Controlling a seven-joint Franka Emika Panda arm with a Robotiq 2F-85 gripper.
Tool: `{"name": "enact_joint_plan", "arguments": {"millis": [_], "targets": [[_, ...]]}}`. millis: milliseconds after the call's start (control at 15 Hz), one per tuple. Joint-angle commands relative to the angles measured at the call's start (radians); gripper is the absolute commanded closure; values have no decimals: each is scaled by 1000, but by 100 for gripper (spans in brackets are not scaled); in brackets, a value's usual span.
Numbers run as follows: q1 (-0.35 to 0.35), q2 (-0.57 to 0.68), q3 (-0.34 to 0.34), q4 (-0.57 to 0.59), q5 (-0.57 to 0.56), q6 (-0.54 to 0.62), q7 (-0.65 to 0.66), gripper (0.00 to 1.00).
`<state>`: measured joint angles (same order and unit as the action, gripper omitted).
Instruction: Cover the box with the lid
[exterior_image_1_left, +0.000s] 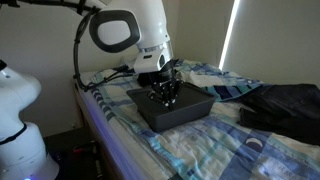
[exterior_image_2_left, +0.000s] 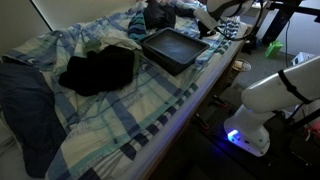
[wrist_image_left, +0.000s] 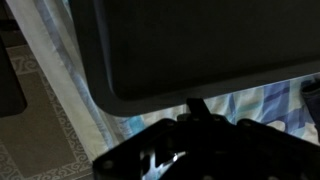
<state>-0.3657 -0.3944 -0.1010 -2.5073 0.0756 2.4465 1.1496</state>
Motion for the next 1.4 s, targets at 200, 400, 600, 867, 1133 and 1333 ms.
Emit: {"name": "enact_joint_plan", "arguments": {"millis": [200, 400, 600, 867, 1133, 1333], "targets": [[-4, -14, -48, -1, 14, 0, -28, 99], [-7, -35, -54, -7, 20, -1, -32, 99], [1, -4, -37, 2, 14, -9, -17, 99], [8, 42, -26, 23, 9, -4, -8, 99], [13, 69, -26, 55, 4, -2, -5, 99], [13, 79, -31, 85, 5, -13, -5, 99]]}}
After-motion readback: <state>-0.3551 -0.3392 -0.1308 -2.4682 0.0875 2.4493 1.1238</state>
